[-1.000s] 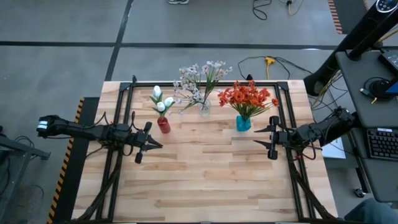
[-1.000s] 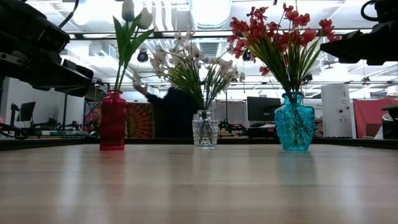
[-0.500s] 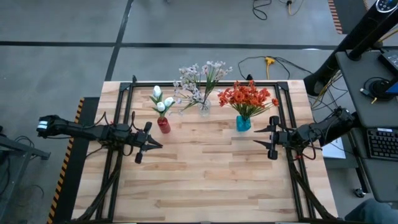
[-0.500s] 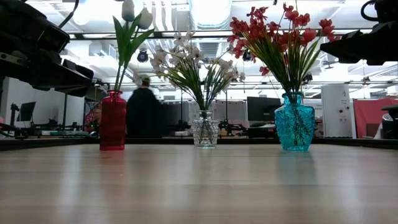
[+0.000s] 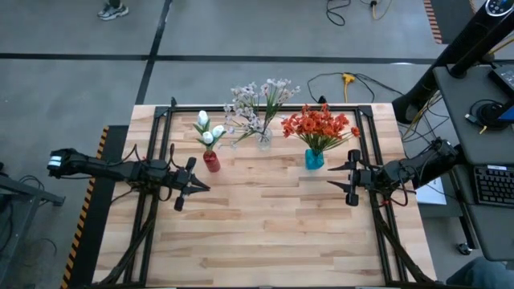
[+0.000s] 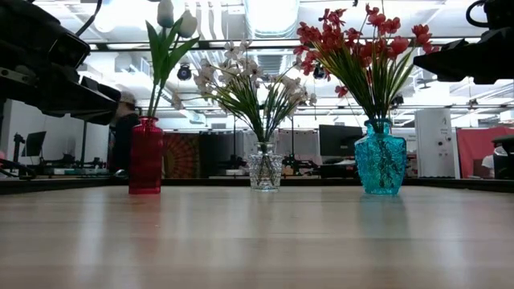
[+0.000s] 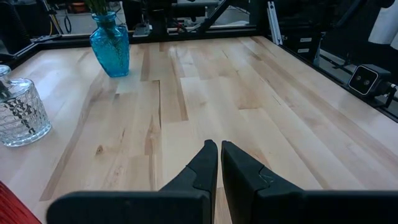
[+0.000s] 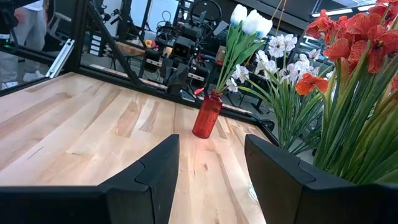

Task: Sort flowers into vase by color
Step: Return to Home Position

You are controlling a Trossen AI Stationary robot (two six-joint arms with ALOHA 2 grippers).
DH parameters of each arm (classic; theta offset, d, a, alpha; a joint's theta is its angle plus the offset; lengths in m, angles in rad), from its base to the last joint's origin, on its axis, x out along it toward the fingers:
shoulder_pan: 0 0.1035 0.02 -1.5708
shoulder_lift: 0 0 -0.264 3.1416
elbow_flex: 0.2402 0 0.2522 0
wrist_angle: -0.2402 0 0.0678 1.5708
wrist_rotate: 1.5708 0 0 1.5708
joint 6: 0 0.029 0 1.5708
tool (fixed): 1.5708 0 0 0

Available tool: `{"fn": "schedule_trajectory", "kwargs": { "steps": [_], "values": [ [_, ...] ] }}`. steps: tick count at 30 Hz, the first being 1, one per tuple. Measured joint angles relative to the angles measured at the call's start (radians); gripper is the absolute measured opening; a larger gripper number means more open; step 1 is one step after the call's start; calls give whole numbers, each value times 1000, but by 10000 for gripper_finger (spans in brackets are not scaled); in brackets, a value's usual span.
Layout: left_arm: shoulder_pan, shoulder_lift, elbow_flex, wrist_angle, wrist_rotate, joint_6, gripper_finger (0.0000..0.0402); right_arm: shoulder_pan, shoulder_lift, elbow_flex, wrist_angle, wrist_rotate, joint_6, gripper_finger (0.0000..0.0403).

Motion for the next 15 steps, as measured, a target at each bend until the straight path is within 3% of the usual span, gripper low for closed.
{"fn": "schedule_trajectory", "kwargs": {
  "steps": [15],
  "values": [
    [0, 0, 0, 0, 0, 0, 6, 0, 0, 0, 0, 0, 0, 167]
  ]
}}
